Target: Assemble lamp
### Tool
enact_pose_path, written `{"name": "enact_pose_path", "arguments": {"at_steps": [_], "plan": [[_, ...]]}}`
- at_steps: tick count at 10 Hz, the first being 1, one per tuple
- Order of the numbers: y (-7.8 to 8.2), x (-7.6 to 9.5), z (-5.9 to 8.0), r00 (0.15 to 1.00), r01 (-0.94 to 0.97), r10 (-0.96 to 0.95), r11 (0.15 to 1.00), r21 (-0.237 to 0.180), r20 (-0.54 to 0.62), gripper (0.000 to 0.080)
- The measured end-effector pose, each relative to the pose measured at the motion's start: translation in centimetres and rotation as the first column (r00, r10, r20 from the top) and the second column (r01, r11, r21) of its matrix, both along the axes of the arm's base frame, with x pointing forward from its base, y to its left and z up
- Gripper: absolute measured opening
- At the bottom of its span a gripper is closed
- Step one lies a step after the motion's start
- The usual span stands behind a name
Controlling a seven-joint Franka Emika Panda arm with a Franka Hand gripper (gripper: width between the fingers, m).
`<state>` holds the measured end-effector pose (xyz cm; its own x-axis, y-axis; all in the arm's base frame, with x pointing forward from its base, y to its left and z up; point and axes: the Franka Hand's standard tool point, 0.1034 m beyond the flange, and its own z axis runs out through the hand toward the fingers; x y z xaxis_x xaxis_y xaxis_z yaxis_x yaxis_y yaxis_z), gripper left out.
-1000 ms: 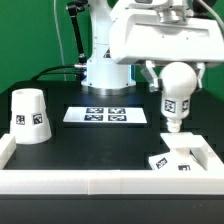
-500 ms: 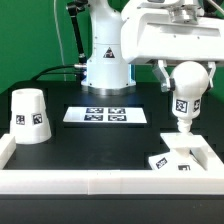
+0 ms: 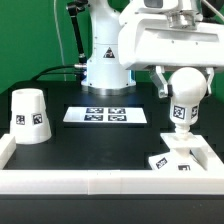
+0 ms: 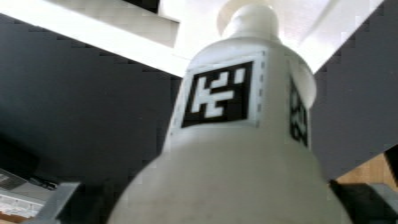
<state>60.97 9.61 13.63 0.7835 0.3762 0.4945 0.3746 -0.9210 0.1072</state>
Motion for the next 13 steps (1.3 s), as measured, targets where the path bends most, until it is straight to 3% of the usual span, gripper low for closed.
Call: {"name": "enact_pose_path", "arguments": {"at_steps": [11,13], "plan": [[-0.4,-1.7,-2.1,1.000,0.005,-0.004,1.000,-0.007,0.013,0.0579],[-0.4,-1.7,-2.1,1.000,0.005,-0.005,1.000,-0.007,0.013,0.0680]]}}
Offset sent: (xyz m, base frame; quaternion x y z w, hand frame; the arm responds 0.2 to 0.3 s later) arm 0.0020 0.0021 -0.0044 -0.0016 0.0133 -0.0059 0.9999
